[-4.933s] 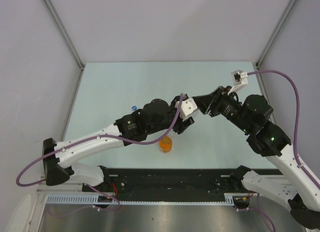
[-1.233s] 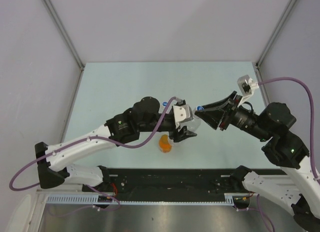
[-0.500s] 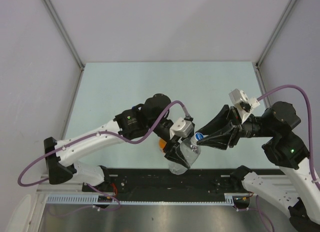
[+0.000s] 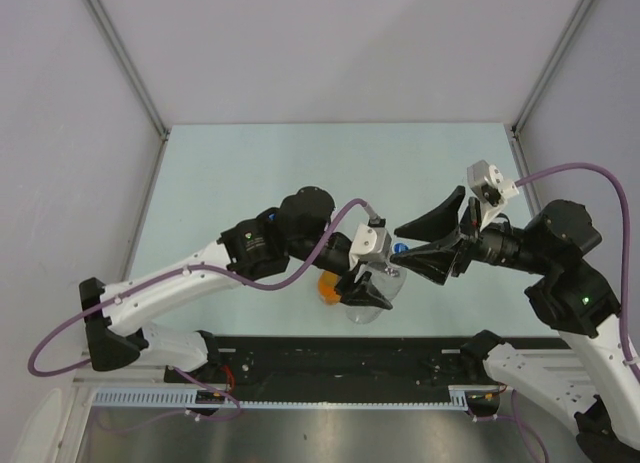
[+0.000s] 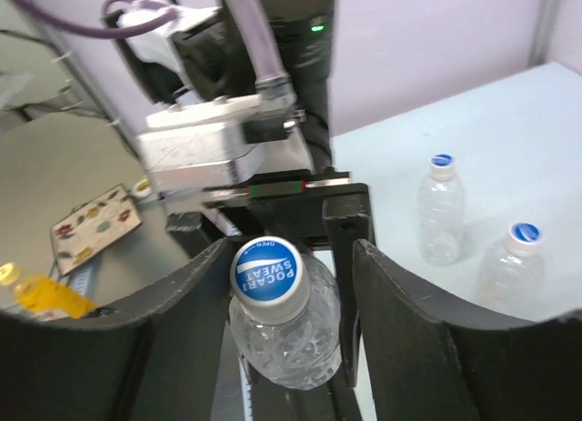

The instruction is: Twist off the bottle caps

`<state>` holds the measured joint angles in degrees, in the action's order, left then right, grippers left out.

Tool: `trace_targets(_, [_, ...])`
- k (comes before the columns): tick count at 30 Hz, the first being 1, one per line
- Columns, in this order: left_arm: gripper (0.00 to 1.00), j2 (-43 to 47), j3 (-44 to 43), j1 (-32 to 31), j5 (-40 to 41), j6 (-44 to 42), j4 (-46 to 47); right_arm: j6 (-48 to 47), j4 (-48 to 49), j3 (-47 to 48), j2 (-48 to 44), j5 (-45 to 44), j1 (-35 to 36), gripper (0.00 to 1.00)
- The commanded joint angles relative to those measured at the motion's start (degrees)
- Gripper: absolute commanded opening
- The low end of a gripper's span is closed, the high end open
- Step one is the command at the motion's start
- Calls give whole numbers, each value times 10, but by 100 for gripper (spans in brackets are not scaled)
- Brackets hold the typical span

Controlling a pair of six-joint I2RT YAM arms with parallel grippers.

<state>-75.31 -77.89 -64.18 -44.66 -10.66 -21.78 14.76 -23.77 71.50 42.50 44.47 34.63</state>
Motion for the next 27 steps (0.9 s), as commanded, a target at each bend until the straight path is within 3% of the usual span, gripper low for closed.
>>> trace_targets(1, [0, 24, 5, -8, 97, -14, 25, 4, 4, 14, 3, -89, -6, 61])
trace_targets(8, [0, 39, 24, -9, 186, -9, 54, 18, 0, 14, -9, -157, -5, 70])
trace_targets(12, [0, 40, 28, -10, 310, -2, 69, 52, -1, 14, -23, -275, -5, 70])
trace_targets(16, [0, 42, 37, -15, 416, 2, 87, 97, -17, 16, -26, -338, -5, 69])
trace_targets(27, [0, -4, 3, -39, 491, -12, 55, 159, -38, 21, 15, -357, 1, 68])
